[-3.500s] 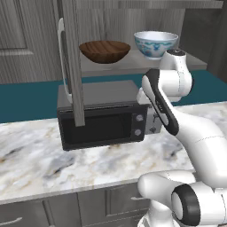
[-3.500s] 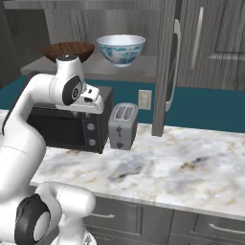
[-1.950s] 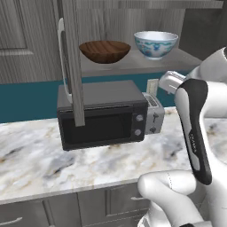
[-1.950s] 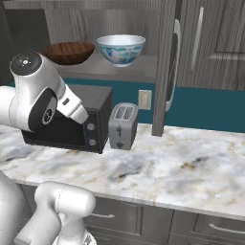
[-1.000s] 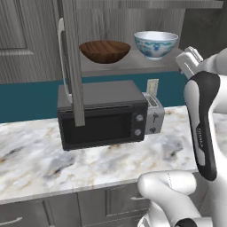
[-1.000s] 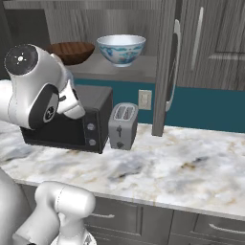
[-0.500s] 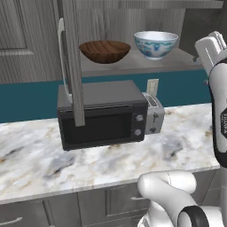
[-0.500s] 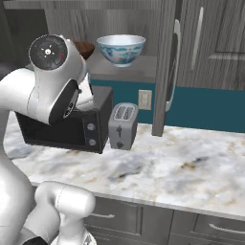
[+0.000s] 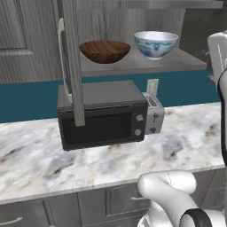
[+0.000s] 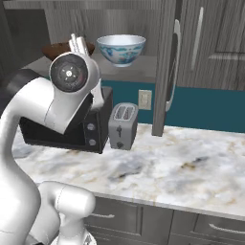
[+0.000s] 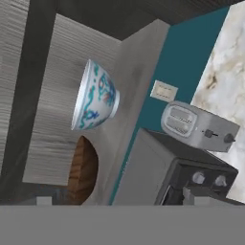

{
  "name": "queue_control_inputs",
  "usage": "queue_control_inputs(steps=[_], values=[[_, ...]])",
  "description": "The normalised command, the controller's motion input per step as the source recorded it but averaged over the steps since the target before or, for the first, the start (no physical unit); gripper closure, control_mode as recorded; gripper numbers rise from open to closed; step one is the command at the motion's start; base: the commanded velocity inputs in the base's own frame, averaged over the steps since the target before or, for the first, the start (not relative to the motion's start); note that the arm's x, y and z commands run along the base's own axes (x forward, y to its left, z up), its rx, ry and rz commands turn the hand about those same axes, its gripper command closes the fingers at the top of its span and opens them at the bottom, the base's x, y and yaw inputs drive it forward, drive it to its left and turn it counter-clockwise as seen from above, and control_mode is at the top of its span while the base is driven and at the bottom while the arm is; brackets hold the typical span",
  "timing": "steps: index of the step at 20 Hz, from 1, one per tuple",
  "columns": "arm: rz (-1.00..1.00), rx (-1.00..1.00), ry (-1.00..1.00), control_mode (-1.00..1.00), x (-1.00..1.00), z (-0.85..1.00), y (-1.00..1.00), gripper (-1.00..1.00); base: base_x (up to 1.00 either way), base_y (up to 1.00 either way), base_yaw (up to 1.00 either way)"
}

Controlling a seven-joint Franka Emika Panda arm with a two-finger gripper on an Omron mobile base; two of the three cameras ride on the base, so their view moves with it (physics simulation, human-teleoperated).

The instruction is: Pick up the bowls from the cabinet and place each bowl in front of a stool on the dining counter.

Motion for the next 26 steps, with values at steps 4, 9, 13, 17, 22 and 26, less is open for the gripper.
queue_control_inputs(steps=[4, 9, 13, 17, 22, 26], values=[[0.0, 0.06, -0.07, -1.0, 0.35, 0.12, -0.09, -1.0, 0.0, 0.0, 0.0], [0.0, 0.05, 0.0, -1.0, 0.39, 0.08, -0.1, -1.0, 0.0, 0.0, 0.0], [0.0, 0.02, 0.01, -1.0, 0.41, 0.1, -0.03, -1.0, 0.0, 0.0, 0.0], [0.0, 0.01, 0.06, -1.0, 0.46, 0.09, 0.0, -1.0, 0.0, 0.0, 0.0], [0.0, 0.0, 0.05, -1.0, 0.47, 0.0, 0.0, -1.0, 0.0, 0.0, 0.0], [0.0, 0.0, 0.01, -1.0, 0.46, 0.0, 0.0, -1.0, 0.0, 0.0, 0.0]])
